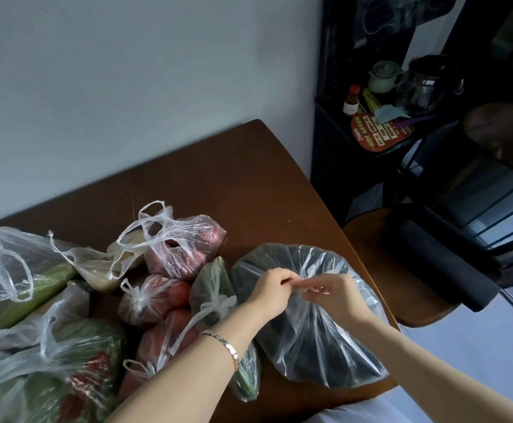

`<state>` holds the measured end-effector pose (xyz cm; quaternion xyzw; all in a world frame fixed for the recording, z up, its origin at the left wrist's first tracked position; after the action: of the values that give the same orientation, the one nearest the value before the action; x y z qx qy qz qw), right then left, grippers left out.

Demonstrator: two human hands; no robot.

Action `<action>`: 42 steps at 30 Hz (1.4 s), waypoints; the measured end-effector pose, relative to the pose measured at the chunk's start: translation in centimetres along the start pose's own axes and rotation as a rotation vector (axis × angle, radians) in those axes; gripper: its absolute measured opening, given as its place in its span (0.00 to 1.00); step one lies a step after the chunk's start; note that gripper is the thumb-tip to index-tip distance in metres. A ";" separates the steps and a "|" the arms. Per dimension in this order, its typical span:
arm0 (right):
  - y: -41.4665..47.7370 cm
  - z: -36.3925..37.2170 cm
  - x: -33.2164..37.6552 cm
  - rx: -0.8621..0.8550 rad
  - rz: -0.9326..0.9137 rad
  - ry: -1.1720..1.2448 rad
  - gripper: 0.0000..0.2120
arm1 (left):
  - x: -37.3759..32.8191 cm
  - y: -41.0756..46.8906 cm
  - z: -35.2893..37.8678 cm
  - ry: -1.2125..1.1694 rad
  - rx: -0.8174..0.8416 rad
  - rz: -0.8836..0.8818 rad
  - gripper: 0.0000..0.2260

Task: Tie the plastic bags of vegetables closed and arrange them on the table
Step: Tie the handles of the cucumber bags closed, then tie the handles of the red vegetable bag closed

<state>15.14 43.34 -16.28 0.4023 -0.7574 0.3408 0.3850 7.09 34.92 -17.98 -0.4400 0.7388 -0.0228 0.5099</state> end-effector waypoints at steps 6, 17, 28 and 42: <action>-1.1 0.9 2.9 -0.098 -0.491 -0.610 0.09 | 1.2 -0.3 0.2 -0.026 0.071 -0.094 0.10; -1.3 2.6 2.1 0.173 -0.295 -0.847 0.14 | -0.8 -0.2 -1.2 0.261 -0.117 0.035 0.08; 0.0 3.9 1.7 0.487 -0.015 -0.830 0.13 | 1.1 0.7 -2.4 0.185 -0.087 -0.053 0.06; 12.3 18.5 20.7 0.291 -0.330 -0.727 0.20 | 13.7 -3.2 -23.4 -0.142 -0.665 -0.313 0.15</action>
<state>-9.11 26.34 -9.78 0.6625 -0.7133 0.2139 0.0814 -10.30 14.08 -15.26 -0.6897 0.5926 0.1711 0.3793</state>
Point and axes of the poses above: each hand's wrist, its own y-axis towards the middle knuckle, its own z-axis out of the palm, x = y × z, the point moved 9 cm from there along y, towards the middle knuckle, and after that the axes turned 5 degrees about -y, right-handed, at the moved point
